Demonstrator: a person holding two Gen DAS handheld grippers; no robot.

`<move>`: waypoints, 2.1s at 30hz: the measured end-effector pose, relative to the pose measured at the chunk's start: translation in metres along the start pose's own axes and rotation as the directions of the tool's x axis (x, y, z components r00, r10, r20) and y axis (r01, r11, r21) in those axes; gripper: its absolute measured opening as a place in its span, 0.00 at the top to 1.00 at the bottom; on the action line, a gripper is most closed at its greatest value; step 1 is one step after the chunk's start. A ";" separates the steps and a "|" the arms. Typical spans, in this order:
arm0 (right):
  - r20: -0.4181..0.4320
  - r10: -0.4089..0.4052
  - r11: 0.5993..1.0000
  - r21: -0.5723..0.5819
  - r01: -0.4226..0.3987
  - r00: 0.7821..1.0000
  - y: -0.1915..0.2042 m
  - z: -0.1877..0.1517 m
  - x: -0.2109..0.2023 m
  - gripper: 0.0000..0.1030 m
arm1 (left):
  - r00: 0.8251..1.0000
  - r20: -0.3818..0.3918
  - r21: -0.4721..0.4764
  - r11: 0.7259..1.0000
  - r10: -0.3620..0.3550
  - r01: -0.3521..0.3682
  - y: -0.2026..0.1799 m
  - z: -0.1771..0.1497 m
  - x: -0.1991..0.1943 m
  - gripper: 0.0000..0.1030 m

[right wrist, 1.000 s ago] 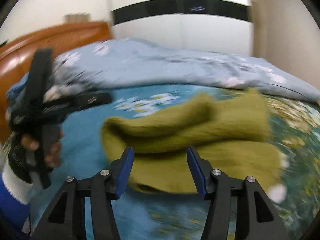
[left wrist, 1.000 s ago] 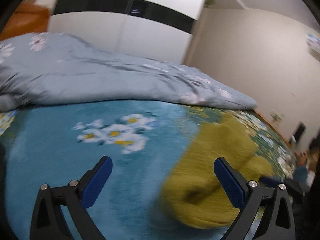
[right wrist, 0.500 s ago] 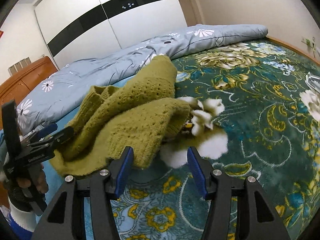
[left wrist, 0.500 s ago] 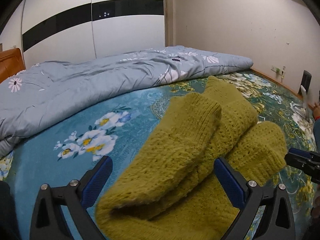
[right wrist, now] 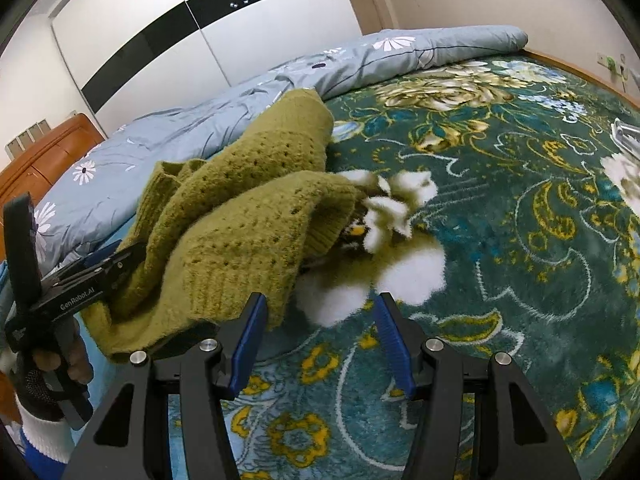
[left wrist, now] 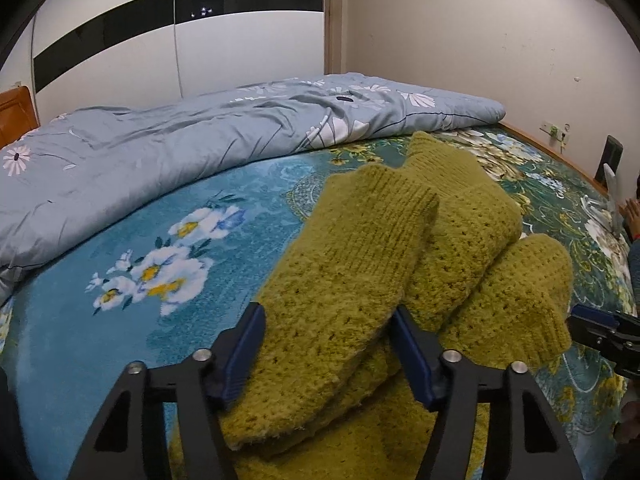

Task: Fold clothes
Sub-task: 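Grasp a sweater edge with the left gripper while the right gripper grasps another edge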

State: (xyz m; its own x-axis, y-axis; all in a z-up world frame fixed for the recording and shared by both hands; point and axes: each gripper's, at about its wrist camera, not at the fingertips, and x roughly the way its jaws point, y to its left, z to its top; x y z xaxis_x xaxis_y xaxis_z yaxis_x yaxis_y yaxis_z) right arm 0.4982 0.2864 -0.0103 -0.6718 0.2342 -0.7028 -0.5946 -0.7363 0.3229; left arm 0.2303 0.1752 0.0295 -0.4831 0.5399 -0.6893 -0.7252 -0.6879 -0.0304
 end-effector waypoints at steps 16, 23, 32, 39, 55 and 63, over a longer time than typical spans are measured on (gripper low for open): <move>-0.009 -0.021 1.000 0.011 0.021 1.000 0.003 0.002 0.001 0.44 | 0.999 -0.002 -0.001 0.999 -0.041 0.041 0.005 0.002 -0.002 0.81; 0.006 -0.024 1.000 0.007 0.024 1.000 0.007 0.007 -0.004 0.44 | 0.995 0.085 -0.091 0.995 0.052 -0.044 0.037 0.009 -0.023 0.87; 0.038 -0.025 0.999 0.021 0.024 0.999 0.005 0.010 -0.013 0.44 | 0.953 0.040 -0.310 0.910 0.301 -0.274 0.140 -0.013 -0.046 0.88; 0.047 0.030 0.999 0.019 -0.031 0.998 0.014 0.011 -0.013 0.44 | 0.911 -0.090 -0.352 0.843 0.402 -0.407 0.178 -0.059 -0.046 0.88; 0.044 0.236 0.960 0.144 -0.240 0.971 0.015 0.018 0.008 0.44 | 0.954 0.084 -0.210 0.941 0.287 -0.264 0.131 0.001 -0.092 0.36; 0.036 0.303 0.925 0.231 -0.303 0.952 0.011 0.018 0.024 0.44 | 0.991 -0.018 0.028 0.991 -0.132 0.132 0.023 0.099 0.014 0.33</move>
State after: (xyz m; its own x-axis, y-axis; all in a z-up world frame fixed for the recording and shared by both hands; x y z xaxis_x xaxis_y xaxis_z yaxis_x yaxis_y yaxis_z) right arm 0.4677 0.2957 -0.0125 -0.8357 0.0224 -0.5487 -0.4480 -0.6055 0.6578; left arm 0.1580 0.2150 0.0903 -0.3747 0.6169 -0.6921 -0.7961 -0.5967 -0.1009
